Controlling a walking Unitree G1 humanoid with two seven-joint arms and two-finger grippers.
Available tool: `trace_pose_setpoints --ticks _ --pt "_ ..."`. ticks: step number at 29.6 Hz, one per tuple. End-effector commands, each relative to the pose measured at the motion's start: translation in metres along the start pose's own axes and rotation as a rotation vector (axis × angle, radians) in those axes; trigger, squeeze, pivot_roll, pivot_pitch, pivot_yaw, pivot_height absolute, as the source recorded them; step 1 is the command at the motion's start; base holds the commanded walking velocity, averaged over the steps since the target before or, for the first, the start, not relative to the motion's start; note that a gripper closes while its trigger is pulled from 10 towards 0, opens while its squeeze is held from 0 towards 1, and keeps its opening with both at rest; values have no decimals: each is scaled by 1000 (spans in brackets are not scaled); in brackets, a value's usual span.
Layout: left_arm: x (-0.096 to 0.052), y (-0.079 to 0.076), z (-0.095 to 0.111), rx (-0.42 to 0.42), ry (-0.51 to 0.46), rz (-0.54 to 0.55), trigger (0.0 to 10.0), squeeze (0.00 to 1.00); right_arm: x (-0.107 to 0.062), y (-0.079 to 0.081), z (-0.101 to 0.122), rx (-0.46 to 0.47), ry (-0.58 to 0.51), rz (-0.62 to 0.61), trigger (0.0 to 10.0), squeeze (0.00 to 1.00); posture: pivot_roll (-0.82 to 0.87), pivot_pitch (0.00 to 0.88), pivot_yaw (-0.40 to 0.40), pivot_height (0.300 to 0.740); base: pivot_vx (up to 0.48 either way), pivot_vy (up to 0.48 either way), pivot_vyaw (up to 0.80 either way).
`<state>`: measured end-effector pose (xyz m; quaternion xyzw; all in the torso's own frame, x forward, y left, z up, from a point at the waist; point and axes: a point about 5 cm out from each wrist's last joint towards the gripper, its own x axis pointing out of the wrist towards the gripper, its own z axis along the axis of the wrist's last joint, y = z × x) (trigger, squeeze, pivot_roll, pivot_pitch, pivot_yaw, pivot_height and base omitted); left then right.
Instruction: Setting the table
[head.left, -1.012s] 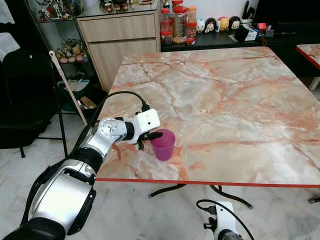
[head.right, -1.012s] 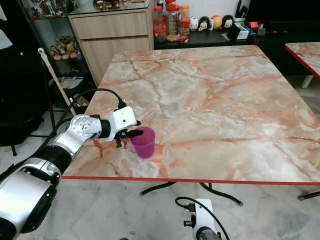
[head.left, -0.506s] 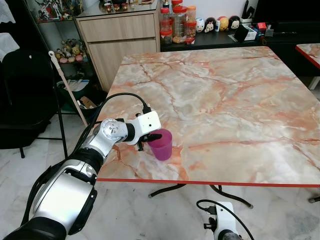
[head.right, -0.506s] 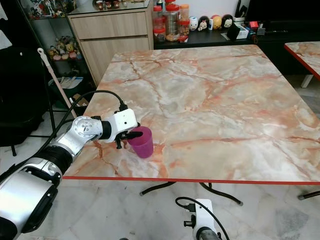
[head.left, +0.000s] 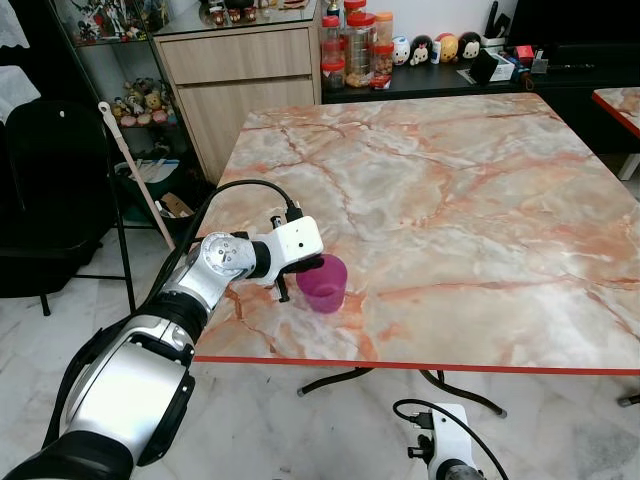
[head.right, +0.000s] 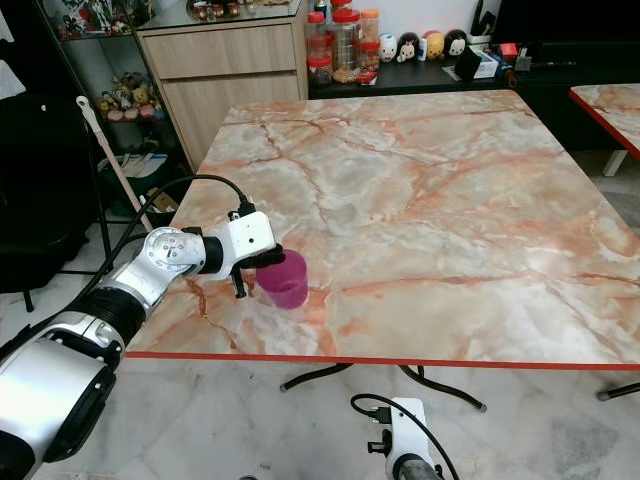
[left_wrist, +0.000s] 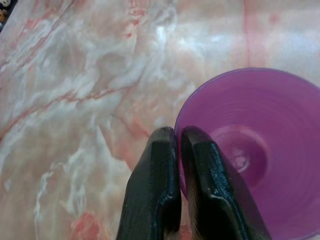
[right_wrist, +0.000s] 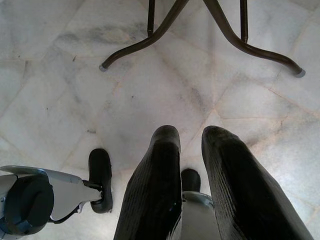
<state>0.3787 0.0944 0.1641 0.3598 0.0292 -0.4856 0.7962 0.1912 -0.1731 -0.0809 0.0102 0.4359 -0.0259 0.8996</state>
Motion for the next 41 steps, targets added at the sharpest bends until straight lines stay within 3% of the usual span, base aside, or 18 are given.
trace_pose_setpoints --ticks 1,8,11,13,19,20,21,22,23,28,30,33,38,41 --pt "-1 -2 -5 -3 26 -25 0 0 0 3 0 11 4 1 10000 0 51 0 94 714 0 0 0" --pt "-2 -2 -7 -12 27 -30 0 0 0 3 0 12 5 1 10000 0 52 0 94 714 0 0 0" --pt "-6 0 -10 -79 -7 36 0 0 1 3 1 14 2 1 10000 0 51 0 95 714 0 0 0" --pt "-12 5 -15 -220 -84 164 0 0 1 4 1 17 0 2 10000 0 46 0 97 714 0 0 0" --pt "-36 14 -37 -533 -247 556 0 0 0 3 0 11 2 5 10000 0 54 0 85 714 0 0 0" --pt "-43 11 -46 -601 -280 638 2157 0 0 2 0 5 1 6 10000 0 57 0 82 714 0 0 0" --pt "-45 9 -48 -617 -286 663 2157 0 0 2 0 3 1 6 10000 0 61 0 77 714 0 0 0" --pt "-47 8 -51 -631 -292 692 5529 0 0 1 0 0 0 6 10000 0 62 0 75 714 0 0 0" --pt "-49 5 -54 -661 -304 727 10000 0 0 1 1 -2 -2 7 10000 0 62 0 75 714 0 0 0" --pt "-53 3 -58 -707 -323 774 10000 0 0 1 2 -3 -6 7 10000 0 62 0 75 714 0 0 0" --pt "-51 -19 -67 -796 -323 946 10000 0 1 -1 8 -8 -37 17 10000 0 83 0 41 714 0 0 0" --pt "-43 -29 -62 -857 -351 1025 10000 0 1 -2 9 -19 -40 24 10000 0 87 0 34 714 0 0 0" --pt "-37 -25 -46 -897 -418 1104 10000 0 2 -2 12 -33 -42 25 10000 0 92 0 20 714 0 0 0" --pt "-35 -20 -40 -835 -395 1098 10000 0 2 -2 15 -29 -53 27 10000 0 90 0 19 714 0 0 0"
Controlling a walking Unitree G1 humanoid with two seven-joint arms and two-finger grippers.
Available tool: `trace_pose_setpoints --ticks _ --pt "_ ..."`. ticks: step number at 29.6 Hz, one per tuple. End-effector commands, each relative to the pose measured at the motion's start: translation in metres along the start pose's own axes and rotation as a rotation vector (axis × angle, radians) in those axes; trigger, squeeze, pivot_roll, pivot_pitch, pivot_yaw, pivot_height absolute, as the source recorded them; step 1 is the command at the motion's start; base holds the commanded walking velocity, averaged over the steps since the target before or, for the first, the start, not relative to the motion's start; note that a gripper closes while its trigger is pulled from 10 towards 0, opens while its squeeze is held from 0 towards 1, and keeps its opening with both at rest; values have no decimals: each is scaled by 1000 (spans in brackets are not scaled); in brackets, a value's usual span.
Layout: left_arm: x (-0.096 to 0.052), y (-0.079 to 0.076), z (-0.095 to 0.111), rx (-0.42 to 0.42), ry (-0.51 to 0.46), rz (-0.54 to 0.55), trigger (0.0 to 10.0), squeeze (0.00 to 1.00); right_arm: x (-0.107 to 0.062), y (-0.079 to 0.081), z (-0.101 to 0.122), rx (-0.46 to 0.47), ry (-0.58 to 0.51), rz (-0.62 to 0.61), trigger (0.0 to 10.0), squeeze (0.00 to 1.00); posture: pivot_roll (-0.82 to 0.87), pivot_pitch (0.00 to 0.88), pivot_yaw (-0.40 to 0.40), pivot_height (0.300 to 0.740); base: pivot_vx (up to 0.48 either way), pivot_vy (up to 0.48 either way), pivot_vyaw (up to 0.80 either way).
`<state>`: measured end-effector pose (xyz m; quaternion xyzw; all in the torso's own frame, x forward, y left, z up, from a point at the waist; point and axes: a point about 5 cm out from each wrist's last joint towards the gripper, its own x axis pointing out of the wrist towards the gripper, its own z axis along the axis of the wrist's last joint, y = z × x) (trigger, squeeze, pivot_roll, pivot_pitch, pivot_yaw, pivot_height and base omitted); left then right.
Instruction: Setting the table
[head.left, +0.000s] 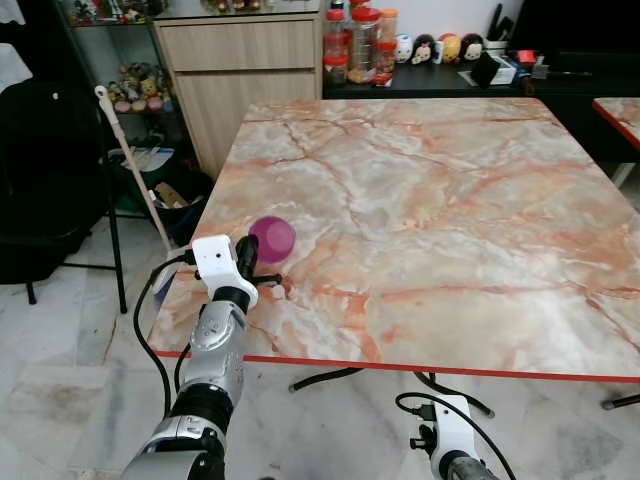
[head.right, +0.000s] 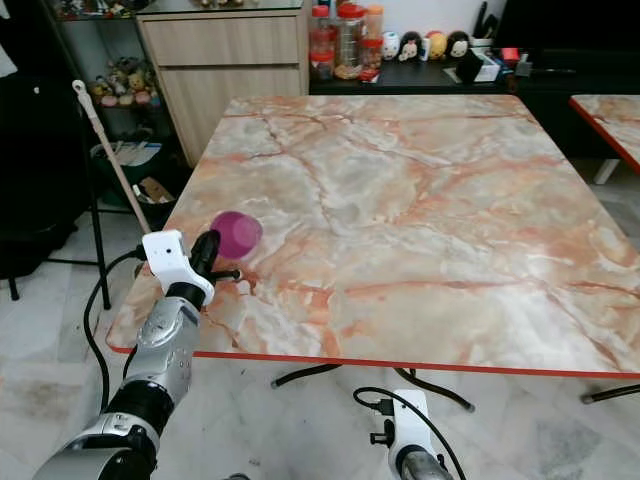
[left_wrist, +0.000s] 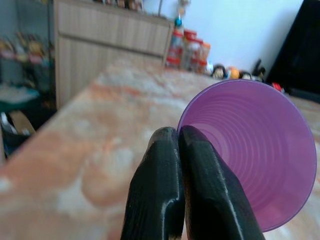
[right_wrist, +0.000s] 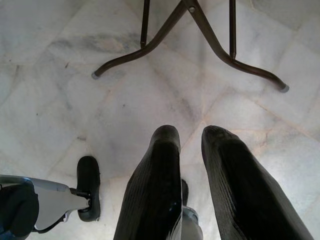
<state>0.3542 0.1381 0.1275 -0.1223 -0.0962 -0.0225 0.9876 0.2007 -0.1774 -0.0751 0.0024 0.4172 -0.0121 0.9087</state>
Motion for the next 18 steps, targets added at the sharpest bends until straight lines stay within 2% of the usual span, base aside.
trace_pose_setpoints --ticks 1,7,18 --pt "5 -1 12 49 -51 2 10000 0 1 1 6 2 -17 7 10000 0 83 0 22 714 0 -289 0" --pt "6 7 17 59 -68 34 10000 0 1 0 6 13 -20 0 10000 0 81 0 23 714 0 -323 0" --pt "2 13 17 115 -60 47 10000 0 1 -1 4 21 -14 -8 10000 0 72 1 30 714 0 -431 0"
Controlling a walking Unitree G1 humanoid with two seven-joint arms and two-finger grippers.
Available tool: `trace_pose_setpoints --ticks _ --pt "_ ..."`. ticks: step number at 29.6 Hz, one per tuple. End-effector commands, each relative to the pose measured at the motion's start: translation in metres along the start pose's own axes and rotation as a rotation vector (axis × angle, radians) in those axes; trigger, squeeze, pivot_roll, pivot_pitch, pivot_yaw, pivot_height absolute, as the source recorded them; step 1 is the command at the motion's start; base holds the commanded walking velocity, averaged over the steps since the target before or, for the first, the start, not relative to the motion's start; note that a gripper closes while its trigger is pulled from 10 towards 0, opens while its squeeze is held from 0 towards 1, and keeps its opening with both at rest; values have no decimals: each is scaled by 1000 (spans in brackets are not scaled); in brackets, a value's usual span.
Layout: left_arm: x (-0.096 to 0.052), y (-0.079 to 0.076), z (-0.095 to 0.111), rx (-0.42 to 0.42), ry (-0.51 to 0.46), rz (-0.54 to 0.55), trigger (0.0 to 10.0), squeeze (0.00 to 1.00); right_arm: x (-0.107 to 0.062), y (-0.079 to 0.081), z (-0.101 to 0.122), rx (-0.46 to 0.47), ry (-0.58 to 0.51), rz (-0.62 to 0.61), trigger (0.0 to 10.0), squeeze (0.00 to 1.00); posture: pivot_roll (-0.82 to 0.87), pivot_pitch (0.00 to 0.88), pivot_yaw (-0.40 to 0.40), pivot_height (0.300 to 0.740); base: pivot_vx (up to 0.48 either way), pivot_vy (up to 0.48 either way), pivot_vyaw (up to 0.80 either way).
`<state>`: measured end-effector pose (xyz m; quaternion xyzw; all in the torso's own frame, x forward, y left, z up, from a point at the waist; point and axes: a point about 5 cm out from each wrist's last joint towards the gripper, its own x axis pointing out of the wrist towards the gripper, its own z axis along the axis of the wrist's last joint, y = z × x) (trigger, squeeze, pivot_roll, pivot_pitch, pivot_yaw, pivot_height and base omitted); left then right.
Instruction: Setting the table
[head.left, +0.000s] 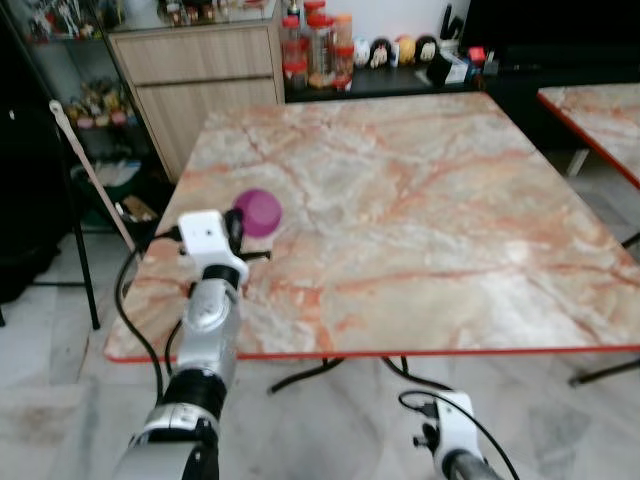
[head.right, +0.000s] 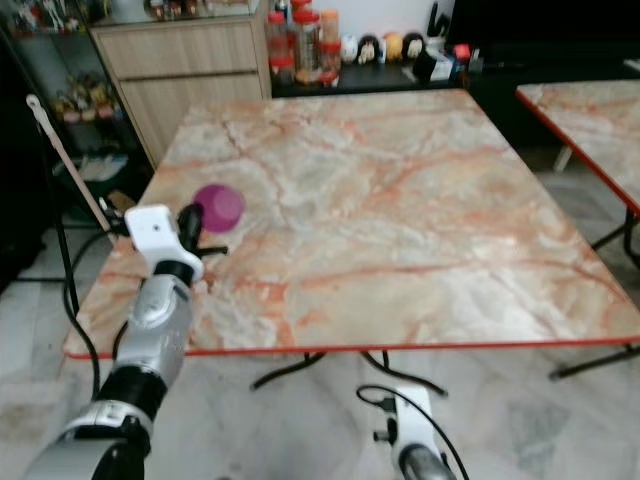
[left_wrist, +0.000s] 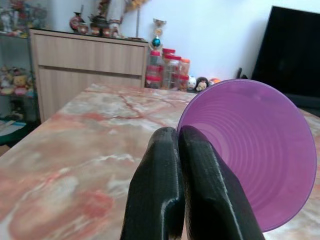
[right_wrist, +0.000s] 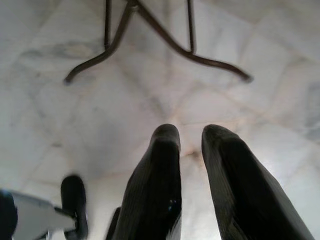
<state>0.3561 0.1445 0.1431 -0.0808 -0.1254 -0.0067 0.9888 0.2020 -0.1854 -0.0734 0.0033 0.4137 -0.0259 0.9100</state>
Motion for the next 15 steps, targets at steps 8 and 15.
trace_pose_setpoints --ticks 8,15 --pt "-2 11 0 36 6 28 10000 0 0 7 0 13 -4 13 10000 0 67 4 33 714 0 -430 0" --pt "-3 10 0 36 10 27 10000 0 0 6 1 15 -8 12 10000 0 63 7 33 714 0 -428 0"
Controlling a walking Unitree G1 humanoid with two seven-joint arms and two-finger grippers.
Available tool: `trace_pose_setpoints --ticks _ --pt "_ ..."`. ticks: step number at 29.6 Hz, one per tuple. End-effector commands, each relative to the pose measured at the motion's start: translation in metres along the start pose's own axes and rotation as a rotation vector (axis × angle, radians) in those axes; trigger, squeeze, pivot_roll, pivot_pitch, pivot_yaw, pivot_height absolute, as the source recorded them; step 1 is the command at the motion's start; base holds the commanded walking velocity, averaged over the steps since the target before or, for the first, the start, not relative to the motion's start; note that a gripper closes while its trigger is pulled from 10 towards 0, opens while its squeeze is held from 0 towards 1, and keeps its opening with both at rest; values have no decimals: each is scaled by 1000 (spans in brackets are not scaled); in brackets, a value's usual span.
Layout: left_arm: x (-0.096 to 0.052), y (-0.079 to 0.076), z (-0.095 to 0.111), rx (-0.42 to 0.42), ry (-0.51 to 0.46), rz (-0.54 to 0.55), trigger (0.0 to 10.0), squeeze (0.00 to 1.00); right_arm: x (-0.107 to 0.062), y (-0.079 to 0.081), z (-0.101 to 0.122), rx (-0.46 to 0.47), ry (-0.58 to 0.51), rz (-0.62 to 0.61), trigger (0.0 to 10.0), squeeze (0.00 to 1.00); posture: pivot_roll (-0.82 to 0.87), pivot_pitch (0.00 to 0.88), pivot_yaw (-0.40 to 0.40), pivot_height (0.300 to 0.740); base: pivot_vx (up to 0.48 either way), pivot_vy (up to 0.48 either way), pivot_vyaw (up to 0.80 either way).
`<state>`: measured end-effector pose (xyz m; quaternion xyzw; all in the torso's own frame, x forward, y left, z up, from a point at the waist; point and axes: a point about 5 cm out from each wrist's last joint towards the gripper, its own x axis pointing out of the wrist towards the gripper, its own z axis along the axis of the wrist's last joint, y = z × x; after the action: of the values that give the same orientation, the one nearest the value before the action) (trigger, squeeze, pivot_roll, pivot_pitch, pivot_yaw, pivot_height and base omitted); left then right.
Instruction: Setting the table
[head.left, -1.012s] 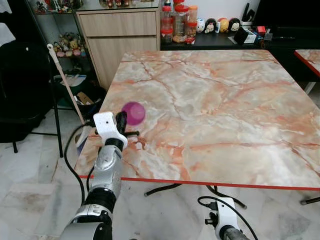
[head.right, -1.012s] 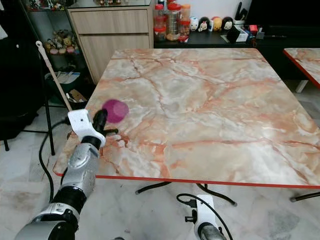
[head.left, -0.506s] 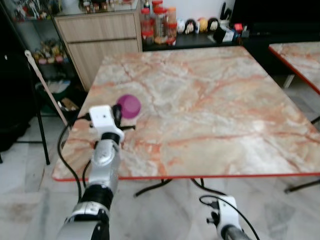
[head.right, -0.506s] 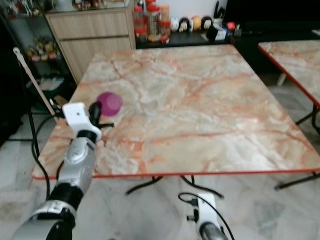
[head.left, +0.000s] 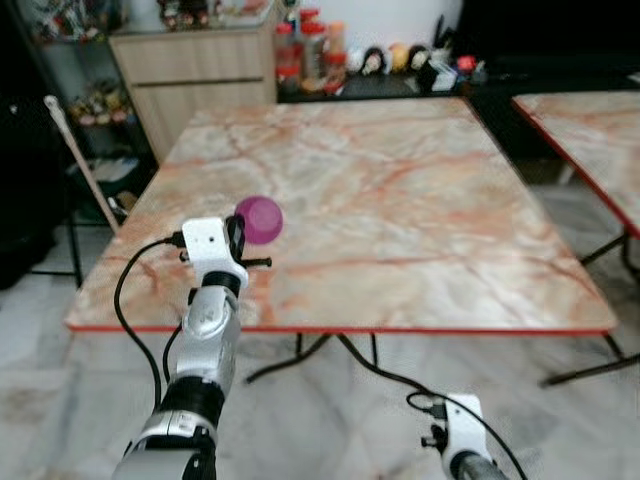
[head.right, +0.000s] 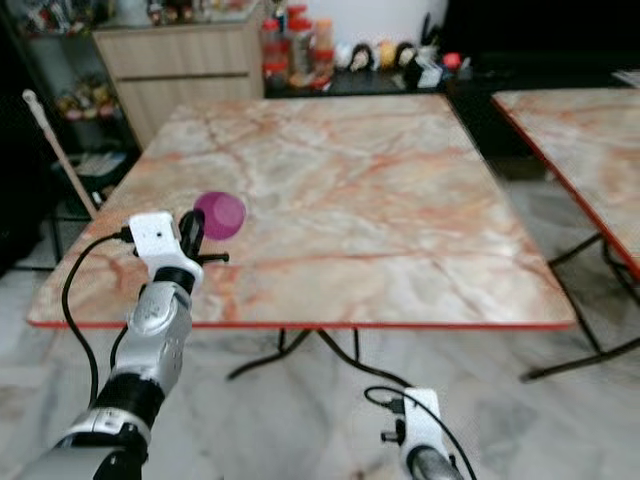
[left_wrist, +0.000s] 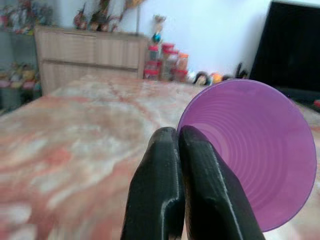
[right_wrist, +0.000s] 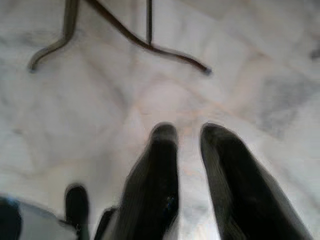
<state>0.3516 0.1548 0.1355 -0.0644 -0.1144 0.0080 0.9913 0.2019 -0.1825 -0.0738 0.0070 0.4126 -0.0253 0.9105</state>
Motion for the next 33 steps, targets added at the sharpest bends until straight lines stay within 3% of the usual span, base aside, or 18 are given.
trace_pose_setpoints --ticks 1,11,18,33 --pt "3 -1 4 0 -9 0 10000 0 1 3 2 8 -7 8 10000 0 63 7 33 714 0 -428 0" --pt "2 0 3 1 -8 3 10000 0 1 4 3 -14 -10 18 10000 0 64 3 32 714 0 -419 0" --pt "1 1 3 1 -6 2 10000 0 1 7 4 -38 -22 39 10000 0 69 0 28 714 0 -409 747" --pt "1 -4 3 6 -7 -27 10000 0 0 4 2 -12 -13 22 10000 0 64 0 30 714 0 -402 0"
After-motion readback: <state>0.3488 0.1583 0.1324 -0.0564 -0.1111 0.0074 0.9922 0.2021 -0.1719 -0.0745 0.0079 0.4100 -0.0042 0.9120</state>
